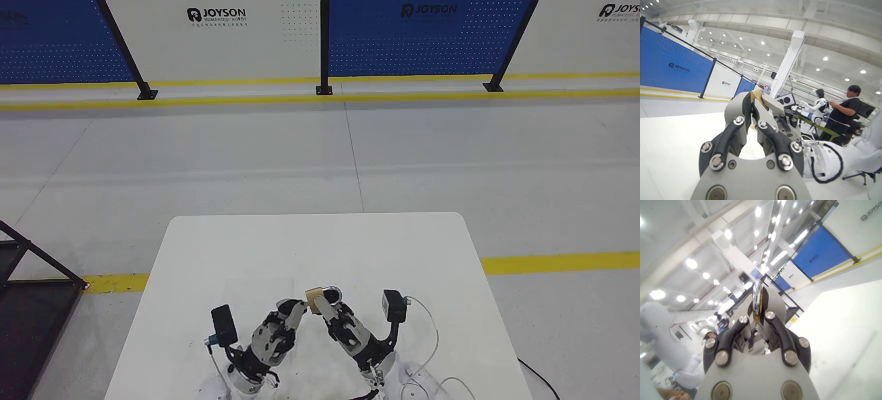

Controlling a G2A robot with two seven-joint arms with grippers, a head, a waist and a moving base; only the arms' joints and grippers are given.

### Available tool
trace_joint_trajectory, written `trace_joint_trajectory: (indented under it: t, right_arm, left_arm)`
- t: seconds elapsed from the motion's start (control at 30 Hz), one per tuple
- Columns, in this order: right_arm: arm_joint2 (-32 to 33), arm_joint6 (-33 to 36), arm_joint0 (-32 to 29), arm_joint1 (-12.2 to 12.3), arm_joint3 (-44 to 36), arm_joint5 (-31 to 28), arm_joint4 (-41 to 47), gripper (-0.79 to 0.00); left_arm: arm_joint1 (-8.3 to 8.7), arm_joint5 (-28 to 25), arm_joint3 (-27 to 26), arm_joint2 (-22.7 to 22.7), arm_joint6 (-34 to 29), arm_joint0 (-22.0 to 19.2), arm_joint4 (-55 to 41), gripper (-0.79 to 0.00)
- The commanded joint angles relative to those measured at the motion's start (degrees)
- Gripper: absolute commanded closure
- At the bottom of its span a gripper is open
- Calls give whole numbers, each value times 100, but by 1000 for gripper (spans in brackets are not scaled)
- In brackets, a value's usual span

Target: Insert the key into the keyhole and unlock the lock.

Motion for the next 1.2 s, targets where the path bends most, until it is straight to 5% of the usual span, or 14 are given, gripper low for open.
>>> trace_joint_trajectory:
  t: [0.0, 0.8, 1.17]
  right_arm:
    - [1, 10, -3, 2, -5, 10, 12, 0]
    - [2, 97, -21, 29, -58, 46, 77, 0]
    - [2, 121, -30, 40, -68, 46, 102, 0]
  left_arm:
    - [-8, 299, 19, 28, 366, -10, 309, 0]
    - [-42, 3058, 693, 472, 2392, -407, 2453, 0]
    - [-59, 4045, 947, 567, 2687, -575, 2831, 0]
